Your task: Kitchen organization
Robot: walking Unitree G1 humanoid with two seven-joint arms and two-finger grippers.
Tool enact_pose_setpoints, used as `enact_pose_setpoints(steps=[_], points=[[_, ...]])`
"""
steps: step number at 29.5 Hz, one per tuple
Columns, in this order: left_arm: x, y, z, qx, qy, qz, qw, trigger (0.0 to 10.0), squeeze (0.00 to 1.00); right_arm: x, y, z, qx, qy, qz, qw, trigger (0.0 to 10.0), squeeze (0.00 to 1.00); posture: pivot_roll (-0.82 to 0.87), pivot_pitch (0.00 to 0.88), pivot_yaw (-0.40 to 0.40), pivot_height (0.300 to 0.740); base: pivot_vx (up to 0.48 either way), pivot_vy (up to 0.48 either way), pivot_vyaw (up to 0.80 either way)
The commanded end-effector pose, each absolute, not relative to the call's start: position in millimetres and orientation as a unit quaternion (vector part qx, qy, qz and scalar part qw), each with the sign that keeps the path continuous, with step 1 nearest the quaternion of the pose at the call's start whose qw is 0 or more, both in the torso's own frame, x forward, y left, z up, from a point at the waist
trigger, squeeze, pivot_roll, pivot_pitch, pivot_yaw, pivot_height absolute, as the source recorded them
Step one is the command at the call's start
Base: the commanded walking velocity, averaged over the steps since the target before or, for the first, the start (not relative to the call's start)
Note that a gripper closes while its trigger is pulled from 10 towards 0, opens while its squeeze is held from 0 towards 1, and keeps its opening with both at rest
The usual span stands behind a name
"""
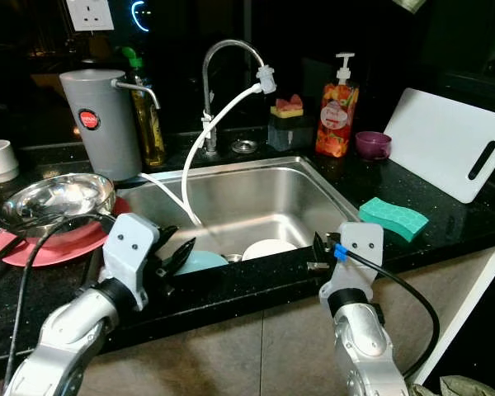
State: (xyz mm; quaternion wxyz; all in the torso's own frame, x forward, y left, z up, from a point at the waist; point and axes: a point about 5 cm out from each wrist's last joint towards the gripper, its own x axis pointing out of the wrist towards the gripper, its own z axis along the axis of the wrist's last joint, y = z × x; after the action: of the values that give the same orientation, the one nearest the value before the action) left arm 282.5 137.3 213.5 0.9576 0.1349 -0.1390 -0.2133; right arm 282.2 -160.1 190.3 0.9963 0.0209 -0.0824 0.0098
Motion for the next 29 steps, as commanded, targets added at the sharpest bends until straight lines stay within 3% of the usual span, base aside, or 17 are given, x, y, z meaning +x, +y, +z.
enact_pose_setpoints(steps=[1,29], points=[[288,137,214,0.133,-0.139,-0.207,0.959,10.0,0.00,283,-160,190,0.023,-0.084,0.005,0.996,10.0,0.00,0.04,0.052,-0.019,0.740,0.000,0.000,0.00],[305,140,220,0.124,-0.169,-0.146,0.967,10.0,0.00,282,-164,198,0.016,-0.090,0.007,0.996,10.0,0.00,0.05,0.089,-0.043,0.740,0.000,0.000,0.00]])
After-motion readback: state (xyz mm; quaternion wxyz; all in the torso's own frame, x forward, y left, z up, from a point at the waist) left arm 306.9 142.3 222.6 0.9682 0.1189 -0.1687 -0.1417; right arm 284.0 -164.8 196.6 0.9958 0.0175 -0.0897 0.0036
